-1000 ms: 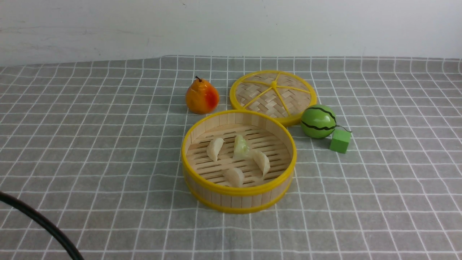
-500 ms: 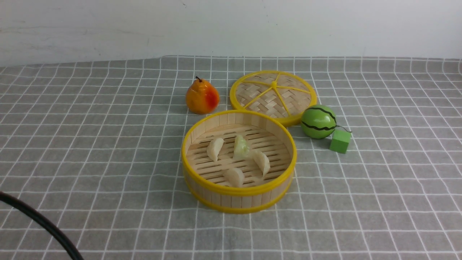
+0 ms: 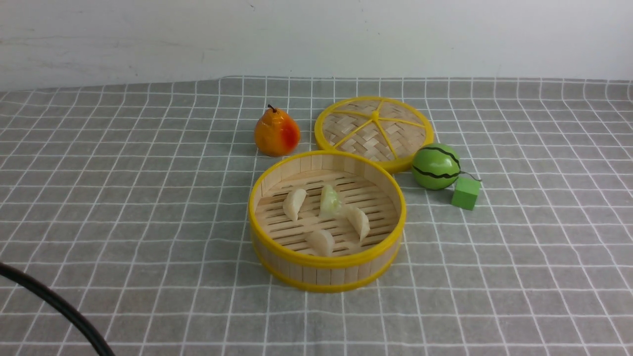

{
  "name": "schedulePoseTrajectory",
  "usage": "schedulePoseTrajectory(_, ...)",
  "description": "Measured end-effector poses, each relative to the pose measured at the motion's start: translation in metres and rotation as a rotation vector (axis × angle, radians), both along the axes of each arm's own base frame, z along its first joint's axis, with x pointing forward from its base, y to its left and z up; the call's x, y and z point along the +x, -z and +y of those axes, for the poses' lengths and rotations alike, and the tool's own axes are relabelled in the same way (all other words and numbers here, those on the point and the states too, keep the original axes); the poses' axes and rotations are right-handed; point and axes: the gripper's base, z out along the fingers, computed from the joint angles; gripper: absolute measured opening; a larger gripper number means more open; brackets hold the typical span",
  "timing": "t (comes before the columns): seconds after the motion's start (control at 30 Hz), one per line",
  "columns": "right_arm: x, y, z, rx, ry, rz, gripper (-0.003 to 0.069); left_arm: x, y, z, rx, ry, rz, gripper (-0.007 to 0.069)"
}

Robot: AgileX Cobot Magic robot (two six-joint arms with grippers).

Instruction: Put the dumplings into the steamer on the table with the grey tablecloth.

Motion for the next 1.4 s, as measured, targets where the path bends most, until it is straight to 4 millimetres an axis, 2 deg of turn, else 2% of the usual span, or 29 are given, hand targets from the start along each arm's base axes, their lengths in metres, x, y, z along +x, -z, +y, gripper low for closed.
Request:
schedulePoseTrajectory(0.03,-0.002,0.005,-0.002,0.011,0.016,-0.009,-0.0007,0.0,0.0,0.0,0.0,0.0,0.0,0.0142)
schedulePoseTrajectory(0.07,-0.004,0.027,-0.006,0.028,0.073,-0.008,-0.0007,0.0,0.0,0.0,0.0,0.0,0.0,0.0143)
schedulePoseTrajectory(0.17,-0.013,0.063,-0.014,0.048,0.182,-0.038,-0.0007,0.0,0.0,0.0,0.0,0.0,0.0,0.0146)
schedulePoseTrajectory(0.37,-0.017,0.101,-0.018,0.072,0.254,0.011,-0.0005,0.0,0.0,0.0,0.0,0.0,0.0,0.0147)
schedulePoseTrajectory(0.47,-0.017,0.113,-0.018,0.077,0.264,0.088,-0.001,0.0,0.0,0.0,0.0,0.0,0.0,0.0147)
schedulePoseTrajectory(0.7,-0.02,0.123,-0.018,0.036,0.265,0.212,-0.0022,0.0,0.0,0.0,0.0,0.0,0.0,0.0148)
schedulePoseTrajectory(1.4,-0.02,0.123,-0.018,0.052,0.26,0.227,-0.0013,0.0,0.0,0.0,0.0,0.0,0.0,0.0165)
